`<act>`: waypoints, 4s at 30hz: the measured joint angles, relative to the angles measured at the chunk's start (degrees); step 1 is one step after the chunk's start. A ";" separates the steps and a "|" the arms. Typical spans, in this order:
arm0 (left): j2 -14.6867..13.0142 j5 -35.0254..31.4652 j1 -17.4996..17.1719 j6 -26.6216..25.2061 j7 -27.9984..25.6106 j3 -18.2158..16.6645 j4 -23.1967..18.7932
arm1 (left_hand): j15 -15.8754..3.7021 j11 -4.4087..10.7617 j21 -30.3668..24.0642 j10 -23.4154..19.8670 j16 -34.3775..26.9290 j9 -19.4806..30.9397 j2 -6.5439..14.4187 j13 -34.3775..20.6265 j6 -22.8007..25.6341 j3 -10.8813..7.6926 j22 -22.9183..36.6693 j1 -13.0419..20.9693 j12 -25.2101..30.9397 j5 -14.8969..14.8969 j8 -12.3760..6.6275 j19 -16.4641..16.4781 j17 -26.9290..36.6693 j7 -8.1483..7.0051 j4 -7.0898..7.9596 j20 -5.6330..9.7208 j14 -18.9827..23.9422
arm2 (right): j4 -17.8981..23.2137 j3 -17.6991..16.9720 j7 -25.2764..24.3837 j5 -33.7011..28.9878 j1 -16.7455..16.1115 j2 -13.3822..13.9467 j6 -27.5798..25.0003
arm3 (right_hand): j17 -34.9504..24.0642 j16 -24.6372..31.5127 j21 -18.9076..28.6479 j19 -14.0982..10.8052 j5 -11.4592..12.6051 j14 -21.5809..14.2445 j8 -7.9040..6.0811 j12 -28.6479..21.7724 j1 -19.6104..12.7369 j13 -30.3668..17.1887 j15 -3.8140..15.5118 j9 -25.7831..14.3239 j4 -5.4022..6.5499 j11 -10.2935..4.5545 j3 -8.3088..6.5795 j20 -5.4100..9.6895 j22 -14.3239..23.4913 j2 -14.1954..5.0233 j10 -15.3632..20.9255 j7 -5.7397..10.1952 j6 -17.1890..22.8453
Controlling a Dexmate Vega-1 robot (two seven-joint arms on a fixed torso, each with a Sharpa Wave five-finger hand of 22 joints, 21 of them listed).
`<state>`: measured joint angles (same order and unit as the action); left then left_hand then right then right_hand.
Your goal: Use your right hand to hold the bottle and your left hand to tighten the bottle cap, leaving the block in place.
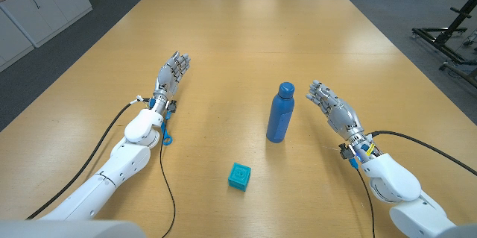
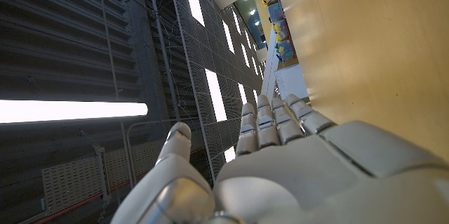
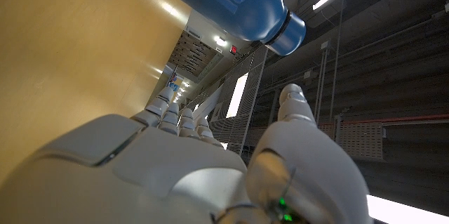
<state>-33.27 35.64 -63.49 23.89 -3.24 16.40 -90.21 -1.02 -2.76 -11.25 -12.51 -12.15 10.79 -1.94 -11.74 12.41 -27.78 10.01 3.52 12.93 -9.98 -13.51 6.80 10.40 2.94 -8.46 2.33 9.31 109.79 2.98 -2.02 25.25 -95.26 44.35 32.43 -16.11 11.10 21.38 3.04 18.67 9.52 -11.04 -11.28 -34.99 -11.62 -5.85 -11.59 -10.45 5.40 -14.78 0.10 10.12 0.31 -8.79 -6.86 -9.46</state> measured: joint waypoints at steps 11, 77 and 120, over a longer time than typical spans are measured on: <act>-0.23 0.25 0.55 -0.22 0.26 0.00 -0.31 | -0.31 0.00 0.00 0.00 0.00 0.00 0.31 0.00 0.30 0.00 -0.01 0.31 0.00 0.00 0.00 0.12 0.00 0.30 0.00 -0.10 0.32 | 3.67 -3.11 -0.91 -6.08 -3.49 2.03 -3.25 | 0.43 -0.73 -7.40 6.56 6.60 0.37 0.24 0.70 -8.03 -0.26 -2.46 -0.28 2.26 2.59 1.57 -0.01 0.44 1.18 -1.08 -0.10 -0.10; -2.53 0.34 -0.17 -4.22 -1.38 -0.93 -4.18 | 0.32 -0.31 0.00 -0.92 0.00 0.00 0.54 0.00 1.02 0.01 -0.02 0.07 0.00 0.00 0.01 0.12 0.00 0.42 0.01 -0.10 0.93 | -1.09 7.22 -5.39 -18.09 6.18 -0.78 -9.72 | 0.28 3.11 -6.30 3.74 8.49 0.36 -2.38 -2.75 -6.48 -0.37 -0.99 -0.26 4.79 1.31 5.53 0.27 0.68 1.92 -1.13 -0.11 -0.08; -3.00 0.73 -1.46 -5.41 -2.27 -1.29 -4.99 | 0.20 -0.93 0.00 -1.54 0.28 0.00 0.55 0.00 1.85 -0.15 -0.02 0.06 0.00 0.00 0.01 0.12 0.00 0.19 0.16 -0.10 1.43 | -3.00 14.54 -5.09 -17.75 12.07 1.32 -10.92 | 0.70 4.20 -5.41 -1.08 7.15 0.34 -2.83 -4.02 -6.73 -0.09 0.46 -0.12 4.30 -0.64 5.51 1.04 0.54 1.55 -1.02 -0.11 -0.08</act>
<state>-36.27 36.37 -64.95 18.48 -5.51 15.11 -95.21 -0.82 -3.69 -11.25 -14.05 -11.87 10.79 -1.39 -11.74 14.26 -27.93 9.98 3.58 12.92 -9.98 -13.51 6.92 10.41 3.13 -8.30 2.23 10.75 106.79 17.52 -7.10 7.51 -83.19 45.67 21.51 -15.41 15.31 15.97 1.96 25.82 9.87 -13.87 -15.29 -41.71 -11.70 -5.39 -11.72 -6.15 4.77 -9.28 1.15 10.66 1.86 -9.81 -6.97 -9.54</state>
